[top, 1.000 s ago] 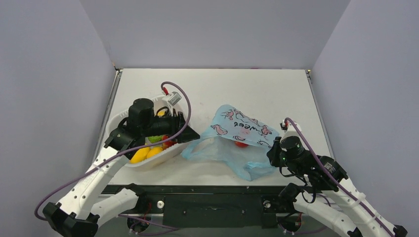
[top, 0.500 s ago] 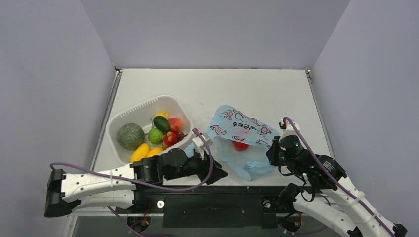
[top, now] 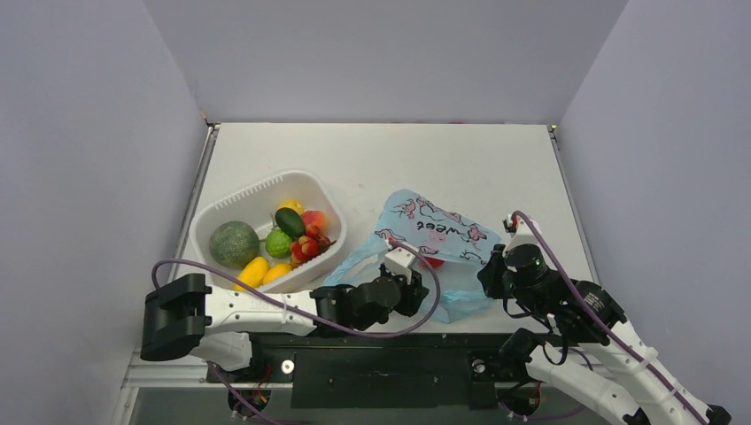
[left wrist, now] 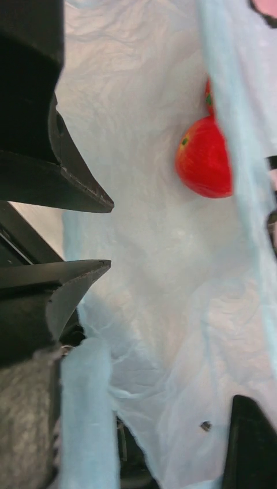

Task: Take the fake fruits out of the plastic bag
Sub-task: Take out the fake fruit from the plastic bag.

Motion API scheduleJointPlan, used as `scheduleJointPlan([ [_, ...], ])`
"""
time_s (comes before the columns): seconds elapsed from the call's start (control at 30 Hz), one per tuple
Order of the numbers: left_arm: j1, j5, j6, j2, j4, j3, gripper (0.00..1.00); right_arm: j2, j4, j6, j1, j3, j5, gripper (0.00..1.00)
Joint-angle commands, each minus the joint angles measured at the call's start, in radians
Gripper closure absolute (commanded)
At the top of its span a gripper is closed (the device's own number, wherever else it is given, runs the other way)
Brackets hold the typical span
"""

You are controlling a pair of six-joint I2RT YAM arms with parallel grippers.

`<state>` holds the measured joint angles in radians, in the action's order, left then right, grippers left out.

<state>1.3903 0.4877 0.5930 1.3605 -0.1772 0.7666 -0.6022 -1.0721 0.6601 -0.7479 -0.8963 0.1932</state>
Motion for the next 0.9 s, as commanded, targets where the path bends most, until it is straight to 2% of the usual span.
scheduleJointPlan([
  [0.0,-0.027,0.057,-0.011,0.067,-0.126,0.084,0.70,0.005,0.004,0.006,-0.008,-0.018,-0.007,1.00],
  [0.1,-0.050,0.022,-0.028,0.123,-0.144,0.125,0.68,0.004,0.005,0.009,-0.008,-0.022,-0.009,1.00],
  [0.23,-0.059,0.028,-0.070,0.215,-0.165,0.175,0.59,0.000,0.004,0.007,-0.008,-0.032,-0.015,1.00],
  [0.3,-0.067,0.035,-0.081,0.248,-0.202,0.181,0.50,0.001,0.003,0.006,-0.007,-0.036,-0.017,1.00],
  [0.33,-0.071,0.036,-0.092,0.256,-0.223,0.172,0.42,0.004,0.002,0.006,-0.009,-0.037,-0.015,1.00],
  [0.43,-0.078,0.083,-0.122,0.294,-0.370,0.135,0.24,0.004,-0.003,0.006,-0.009,-0.038,-0.013,1.00],
  [0.57,-0.111,0.085,-0.116,0.342,-0.434,0.123,0.19,0.005,-0.011,0.010,-0.009,-0.043,-0.019,1.00],
  [0.73,-0.119,0.169,-0.201,0.409,-0.499,0.157,0.10,0.003,-0.013,0.010,-0.009,-0.042,-0.019,1.00],
  [0.87,-0.142,0.186,-0.238,0.473,-0.505,0.199,0.09,-0.004,-0.012,0.017,-0.008,-0.046,-0.030,1.00],
])
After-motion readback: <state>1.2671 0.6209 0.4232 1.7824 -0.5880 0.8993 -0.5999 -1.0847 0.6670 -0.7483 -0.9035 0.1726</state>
